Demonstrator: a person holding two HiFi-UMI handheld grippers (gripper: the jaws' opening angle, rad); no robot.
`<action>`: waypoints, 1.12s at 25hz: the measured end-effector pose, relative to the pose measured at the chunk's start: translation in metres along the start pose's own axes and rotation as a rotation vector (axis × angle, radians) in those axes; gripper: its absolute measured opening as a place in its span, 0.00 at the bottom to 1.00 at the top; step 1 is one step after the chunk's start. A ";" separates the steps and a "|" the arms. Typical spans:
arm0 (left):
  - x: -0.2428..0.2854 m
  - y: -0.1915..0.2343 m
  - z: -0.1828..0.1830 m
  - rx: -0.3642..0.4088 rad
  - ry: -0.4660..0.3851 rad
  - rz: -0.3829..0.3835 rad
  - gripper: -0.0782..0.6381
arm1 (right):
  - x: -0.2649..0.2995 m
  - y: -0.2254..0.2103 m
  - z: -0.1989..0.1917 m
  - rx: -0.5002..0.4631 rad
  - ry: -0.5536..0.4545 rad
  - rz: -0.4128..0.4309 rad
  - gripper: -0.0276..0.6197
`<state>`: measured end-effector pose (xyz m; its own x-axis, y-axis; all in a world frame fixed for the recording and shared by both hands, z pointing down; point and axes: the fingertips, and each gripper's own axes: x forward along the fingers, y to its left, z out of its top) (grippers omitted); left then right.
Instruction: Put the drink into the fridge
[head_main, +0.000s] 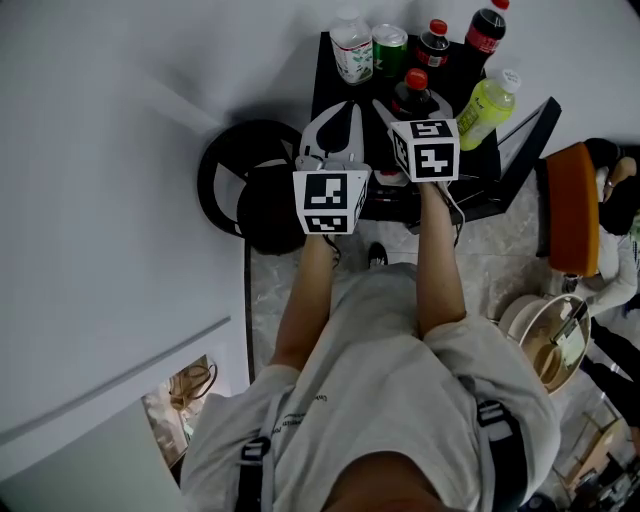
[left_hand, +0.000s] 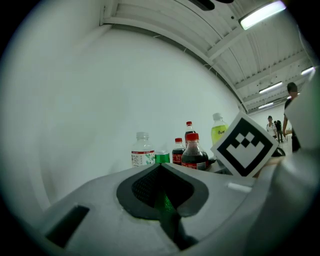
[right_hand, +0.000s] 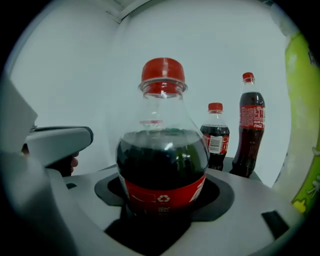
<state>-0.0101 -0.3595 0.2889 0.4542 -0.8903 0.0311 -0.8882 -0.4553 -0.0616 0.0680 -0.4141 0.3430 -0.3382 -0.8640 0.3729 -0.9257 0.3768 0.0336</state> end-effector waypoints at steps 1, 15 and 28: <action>-0.001 0.002 0.000 -0.005 -0.004 0.010 0.12 | 0.001 0.001 0.000 -0.006 0.001 0.005 0.54; -0.037 0.010 -0.009 -0.023 0.010 0.029 0.12 | -0.029 0.021 -0.003 0.012 -0.070 0.042 0.52; -0.113 -0.018 -0.039 -0.009 0.054 -0.035 0.12 | -0.090 0.065 -0.043 0.030 -0.106 -0.006 0.52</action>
<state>-0.0486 -0.2509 0.3252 0.4808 -0.8725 0.0871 -0.8726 -0.4858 -0.0507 0.0451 -0.2972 0.3510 -0.3470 -0.8973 0.2728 -0.9319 0.3627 0.0077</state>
